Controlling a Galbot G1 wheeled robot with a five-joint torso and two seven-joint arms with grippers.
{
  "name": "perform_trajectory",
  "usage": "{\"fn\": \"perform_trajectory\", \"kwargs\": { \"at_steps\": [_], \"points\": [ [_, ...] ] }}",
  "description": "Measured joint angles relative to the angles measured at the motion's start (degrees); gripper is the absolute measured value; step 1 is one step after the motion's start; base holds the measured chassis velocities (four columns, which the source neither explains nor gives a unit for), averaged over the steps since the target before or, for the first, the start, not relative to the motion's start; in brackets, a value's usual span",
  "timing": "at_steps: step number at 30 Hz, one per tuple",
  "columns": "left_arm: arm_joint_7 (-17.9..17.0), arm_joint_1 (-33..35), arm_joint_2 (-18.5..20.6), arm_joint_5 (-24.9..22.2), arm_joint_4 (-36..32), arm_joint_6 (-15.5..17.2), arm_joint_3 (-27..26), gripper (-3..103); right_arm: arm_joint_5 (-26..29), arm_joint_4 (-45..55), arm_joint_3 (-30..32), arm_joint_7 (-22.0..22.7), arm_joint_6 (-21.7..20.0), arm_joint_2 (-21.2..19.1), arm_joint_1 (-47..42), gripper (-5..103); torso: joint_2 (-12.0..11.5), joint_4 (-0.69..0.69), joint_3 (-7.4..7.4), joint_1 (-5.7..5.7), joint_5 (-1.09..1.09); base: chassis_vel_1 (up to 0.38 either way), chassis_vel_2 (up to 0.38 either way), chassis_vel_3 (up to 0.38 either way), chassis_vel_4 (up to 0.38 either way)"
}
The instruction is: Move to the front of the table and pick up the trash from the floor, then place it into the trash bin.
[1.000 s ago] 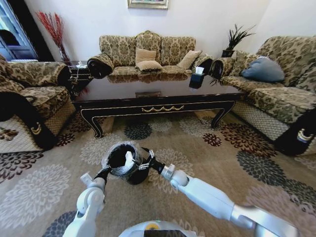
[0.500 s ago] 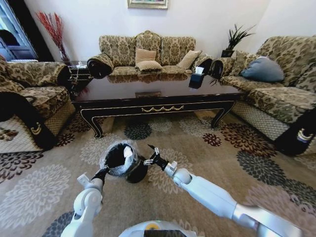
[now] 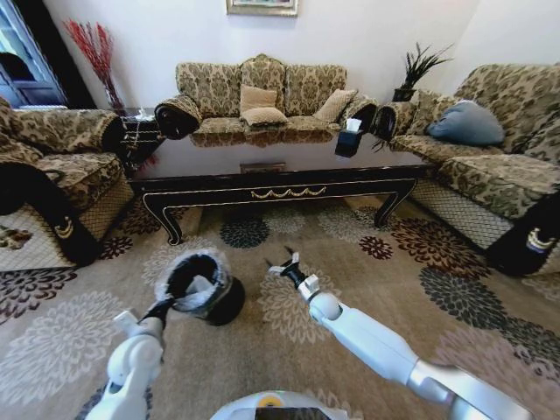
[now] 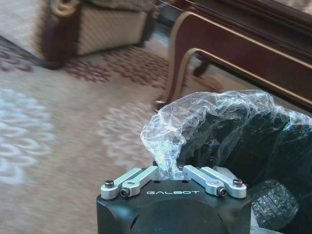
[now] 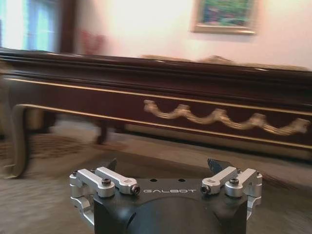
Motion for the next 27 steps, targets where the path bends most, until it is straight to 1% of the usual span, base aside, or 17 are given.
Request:
{"fn": "perform_trajectory", "kwargs": {
  "at_steps": [1, 3, 4, 5, 6, 8, 9, 11, 13, 17, 18, 19, 21, 23, 25, 26, 27],
  "points": [
    [-1.0, 0.2, 0.3, -0.3, 0.3, -0.1, -1.0, 3, 0.4, -0.7, 2.0, 1.8, -1.2, 0.9, -0.3, 100, 0.0, 0.01, 0.0, 0.0, 0.0, 0.0, 0.0, 0.0, 0.0],
    [-2.6, 0.5, 0.3, -0.5, 0.6, -0.1, -1.7, 3, 1.9, -1.5, 6.0, 5.1, -4.2, 2.9, -1.2, 100, 0.0, -0.01, 0.0, 0.0, 0.0, 0.0, 0.0, 0.0, 0.0],
    [-2.6, 0.5, 0.3, -0.5, 0.6, -0.1, -1.7, 3, 1.9, -1.5, 6.0, 5.1, -4.2, 2.9, -1.2, 100, 0.0, -0.01, 0.0, 0.0, 0.0, 0.0, 0.0, 0.0, 0.0],
    [-3.6, 0.6, 0.2, -0.4, 0.9, -0.1, -1.7, 3, 3.2, -1.8, 7.6, 6.8, -5.5, 3.9, -1.5, 100, 0.0, -0.02, 0.0, 0.0, 0.0, 0.0, 0.0, 0.0, 0.0],
    [-5.2, 0.5, 0.0, -0.4, 1.2, 0.0, -1.8, 3, 5.0, -2.2, 9.3, 9.4, -7.3, 5.1, -1.8, 100, 0.0, -0.02, 0.0, 0.0, 0.0, 0.0, 0.0, 0.0, 0.0],
    [-8.6, 0.0, -0.2, -0.4, 2.1, 0.2, -2.1, 3, 6.9, -3.3, 12.4, 13.1, -9.8, 6.8, -2.4, 100, 0.0, 0.01, 0.0, 0.0, 0.0, 0.0, 0.0, 0.0, 0.0],
    [-8.6, 0.0, -0.2, -0.4, 2.1, 0.2, -2.1, 3, 6.9, -3.3, 12.4, 13.1, -9.8, 6.8, -2.4, 100, 0.0, 0.01, 0.0, 0.0, 0.0, 0.0, 0.0, 0.0, 0.0],
    [-10.0, -0.6, 0.0, -0.4, 3.0, 0.2, -2.7, 3, 6.2, -3.9, 15.0, 13.9, -10.6, 7.2, -3.5, 100, 0.0, 0.02, 0.0, 0.0, 0.0, 0.0, 0.0, 0.0, 0.0],
    [-10.1, -1.0, 0.4, -0.6, 3.5, 0.2, -3.2, 3, 5.5, -3.7, 16.5, 13.9, -11.1, 7.1, -4.7, 100, 0.0, 0.0, 0.0, 0.0, 0.0, 0.0, 0.0, 0.0, 0.0],
    [-10.1, -1.0, 0.4, -0.6, 3.5, 0.2, -3.2, 3, 5.5, -3.7, 16.5, 13.9, -11.1, 7.1, -4.7, 100, 0.0, 0.0, 0.0, 0.0, 0.0, 0.0, 0.0, 0.0, 0.0],
    [-9.2, -1.5, 0.8, -0.9, 4.5, 0.1, -3.7, 3, 5.3, -2.3, 18.6, 14.1, -12.2, 7.0, -6.9, 100, 0.0, -0.02, 0.0, 0.0, 0.0, 0.0, 0.0, 0.0, 0.0],
    [-8.6, -1.8, 0.8, -0.9, 5.0, 0.0, -3.7, 3, 5.2, -2.1, 18.9, 14.2, -12.3, 7.1, -7.1, 100, 0.0, 0.04, 0.0, 0.0, 0.01, 0.0, 0.0, 0.0, 0.0],
    [-7.9, -2.5, 0.8, -0.9, 6.0, -0.2, -3.6, 3, 4.9, -1.6, 19.6, 14.5, -12.3, 7.5, -8.0, 100, 0.0, 0.04, 0.0, 0.0, 0.0, 0.0, 0.0, 0.0, 0.0],
    [-6.9, -3.8, 0.7, -0.9, 7.6, -0.5, -3.4, 3, 4.7, -1.5, 19.9, 15.1, -12.7, 7.9, -9.5, 100, 0.0, -0.02, 0.01, 0.0, 0.01, 0.0, 0.0, 0.0, 0.0],
    [-6.4, -4.4, 0.7, -0.6, 8.6, -0.7, -3.2, 3, 4.5, -1.3, 20.0, 15.4, -12.9, 8.0, -9.8, 100, 0.0, -0.02, 0.0, 0.0, 0.02, 0.0, 0.0, 0.0, 0.0],
    [-5.7, -5.0, 0.7, 0.0, 9.5, -1.0, -3.0, 3, 4.4, -1.2, 20.1, 15.6, -13.0, 8.1, -10.0, 100, 0.0, -0.04, -0.01, 0.0, -0.02, 0.0, 0.0, 0.0, 0.0],
    [-5.3, -5.4, 0.7, 0.4, 10.2, -1.2, -2.9, 3, 4.4, -1.2, 20.1, 15.8, -13.1, 8.1, -10.2, 100, 0.0, -0.02, 0.0, 0.0, -0.01, 0.0, 0.0, 0.0, 0.0]
  ]
}}
